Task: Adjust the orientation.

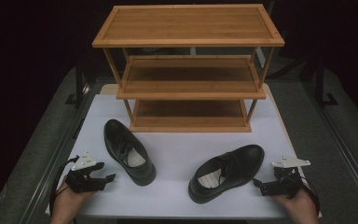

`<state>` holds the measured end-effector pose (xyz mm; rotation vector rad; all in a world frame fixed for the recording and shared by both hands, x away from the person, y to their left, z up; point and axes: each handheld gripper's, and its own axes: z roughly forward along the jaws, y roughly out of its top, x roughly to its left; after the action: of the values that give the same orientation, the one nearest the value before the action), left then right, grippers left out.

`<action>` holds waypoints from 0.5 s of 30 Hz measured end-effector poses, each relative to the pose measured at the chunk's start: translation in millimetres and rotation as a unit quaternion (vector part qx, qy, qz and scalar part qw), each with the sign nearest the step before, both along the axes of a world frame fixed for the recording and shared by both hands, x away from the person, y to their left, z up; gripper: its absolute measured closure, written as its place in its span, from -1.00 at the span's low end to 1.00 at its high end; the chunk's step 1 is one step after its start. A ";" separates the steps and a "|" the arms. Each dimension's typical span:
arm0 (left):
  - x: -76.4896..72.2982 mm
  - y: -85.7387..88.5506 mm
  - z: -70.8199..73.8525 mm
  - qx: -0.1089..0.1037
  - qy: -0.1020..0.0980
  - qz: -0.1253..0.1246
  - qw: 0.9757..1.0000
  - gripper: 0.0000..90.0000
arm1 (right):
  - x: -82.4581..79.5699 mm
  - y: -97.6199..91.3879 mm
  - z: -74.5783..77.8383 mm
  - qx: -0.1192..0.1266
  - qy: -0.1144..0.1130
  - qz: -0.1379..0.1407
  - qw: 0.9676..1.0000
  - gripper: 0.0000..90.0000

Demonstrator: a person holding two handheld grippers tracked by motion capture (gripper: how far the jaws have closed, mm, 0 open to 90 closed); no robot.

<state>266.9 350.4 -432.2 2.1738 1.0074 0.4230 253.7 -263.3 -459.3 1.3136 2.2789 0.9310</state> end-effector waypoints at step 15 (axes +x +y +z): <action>17.0 14.7 23.4 -0.028 0.019 0.020 0.999 0.99 | 0.0 0.0 0.0 0.000 0.000 0.000 1.000 -1.00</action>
<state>283.9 365.1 -408.8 2.1218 1.0716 0.3684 253.7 -263.3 -459.3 1.3142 2.2787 0.9315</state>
